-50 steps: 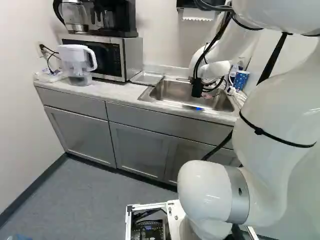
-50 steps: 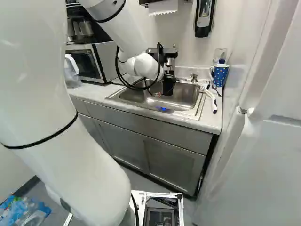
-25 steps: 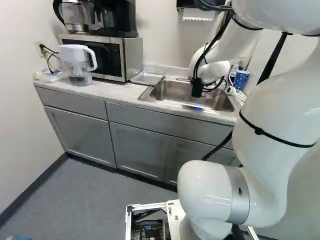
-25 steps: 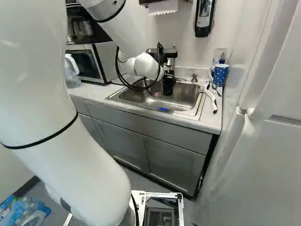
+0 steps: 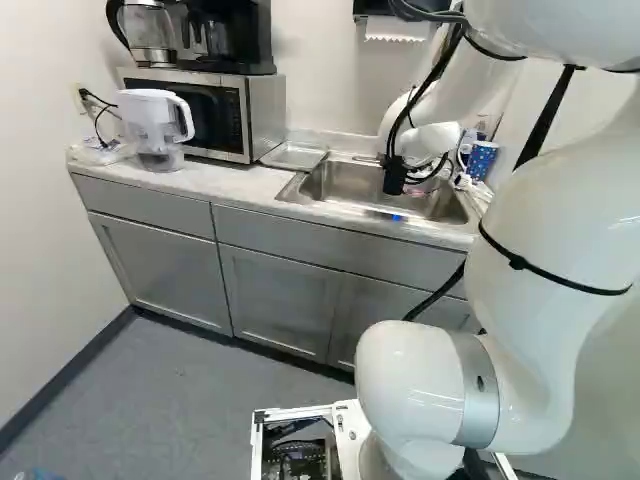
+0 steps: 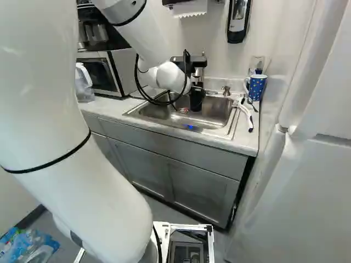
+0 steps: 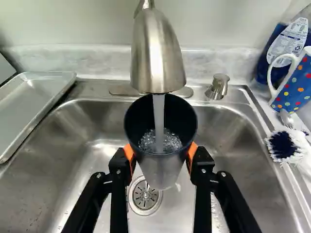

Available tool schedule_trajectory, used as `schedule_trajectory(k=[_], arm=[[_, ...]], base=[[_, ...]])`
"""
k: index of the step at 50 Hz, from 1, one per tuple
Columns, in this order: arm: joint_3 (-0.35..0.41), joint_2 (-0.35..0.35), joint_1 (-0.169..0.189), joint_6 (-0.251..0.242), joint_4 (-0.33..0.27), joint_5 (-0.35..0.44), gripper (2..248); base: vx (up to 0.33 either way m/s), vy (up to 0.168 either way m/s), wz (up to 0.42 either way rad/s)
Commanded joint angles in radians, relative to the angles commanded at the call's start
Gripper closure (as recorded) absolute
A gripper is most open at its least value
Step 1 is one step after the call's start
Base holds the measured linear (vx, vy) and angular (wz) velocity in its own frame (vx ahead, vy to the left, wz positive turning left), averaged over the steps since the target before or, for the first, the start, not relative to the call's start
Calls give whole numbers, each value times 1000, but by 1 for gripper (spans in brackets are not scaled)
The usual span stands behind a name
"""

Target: Rinse the cup and place it in the tray

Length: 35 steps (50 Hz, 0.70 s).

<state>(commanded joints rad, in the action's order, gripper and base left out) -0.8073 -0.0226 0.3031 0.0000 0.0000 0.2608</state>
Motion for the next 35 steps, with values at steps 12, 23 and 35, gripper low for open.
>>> schedule_trajectory(k=[12,23,35], arm=[[0,0,0,0,0,0,128],[0,0,0,0,0,0,128],[0,0,0,0,0,0,128]], base=[[0,0,0],[0,0,0],[0,0,0]])
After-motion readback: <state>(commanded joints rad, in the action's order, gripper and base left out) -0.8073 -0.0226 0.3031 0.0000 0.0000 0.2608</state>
